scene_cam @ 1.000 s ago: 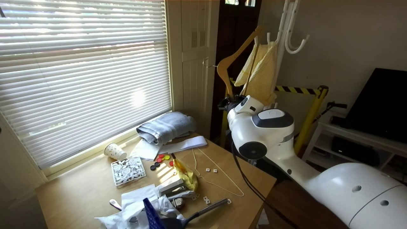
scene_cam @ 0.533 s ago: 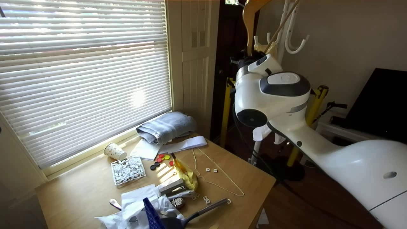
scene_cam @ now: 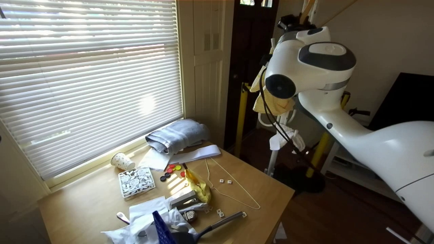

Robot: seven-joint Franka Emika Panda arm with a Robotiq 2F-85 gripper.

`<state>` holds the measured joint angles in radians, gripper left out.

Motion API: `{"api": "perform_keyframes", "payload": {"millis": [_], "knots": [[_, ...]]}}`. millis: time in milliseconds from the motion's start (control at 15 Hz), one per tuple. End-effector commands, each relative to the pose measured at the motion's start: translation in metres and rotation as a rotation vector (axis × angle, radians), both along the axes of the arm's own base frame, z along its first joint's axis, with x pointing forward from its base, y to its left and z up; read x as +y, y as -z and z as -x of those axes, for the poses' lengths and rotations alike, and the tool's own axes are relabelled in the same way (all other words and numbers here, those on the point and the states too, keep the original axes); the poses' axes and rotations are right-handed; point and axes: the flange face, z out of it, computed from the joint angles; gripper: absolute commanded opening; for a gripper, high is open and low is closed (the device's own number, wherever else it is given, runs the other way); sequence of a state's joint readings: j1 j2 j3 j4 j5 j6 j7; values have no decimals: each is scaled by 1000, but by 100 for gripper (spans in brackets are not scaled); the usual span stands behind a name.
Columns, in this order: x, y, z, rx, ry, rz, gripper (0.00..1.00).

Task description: Hang the brown coat hanger high up on the coat rack

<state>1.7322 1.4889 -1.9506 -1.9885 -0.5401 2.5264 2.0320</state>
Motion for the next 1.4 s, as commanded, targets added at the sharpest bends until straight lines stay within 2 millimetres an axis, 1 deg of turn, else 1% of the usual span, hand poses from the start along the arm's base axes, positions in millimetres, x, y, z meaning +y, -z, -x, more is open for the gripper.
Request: {"api": "perform_keyframes", "payload": {"millis": [0, 133, 200, 267, 333, 400, 467, 533, 600, 667, 867, 1133, 1200, 1333], "knots": [[-34, -43, 20, -159, -63, -103, 6], [-58, -59, 33, -243, -56, -173, 6], [-74, -62, 36, -271, -21, -220, 6], [-78, -59, 35, -281, -32, -247, 6], [-65, -60, 32, -242, -22, -185, 22], [-74, -61, 33, -257, -19, -221, 22], [-78, -60, 34, -262, -17, -238, 22], [-70, -52, 34, -245, -44, -281, 6], [-65, -52, 32, -244, -53, -350, 6], [-65, -56, 32, -242, -65, -392, 6], [-73, -79, 34, -259, -108, -485, 6], [-88, -114, 39, -261, -125, -544, 6], [-89, -127, 40, -247, -140, -556, 6], [-86, -140, 37, -204, -169, -568, 6]]}}
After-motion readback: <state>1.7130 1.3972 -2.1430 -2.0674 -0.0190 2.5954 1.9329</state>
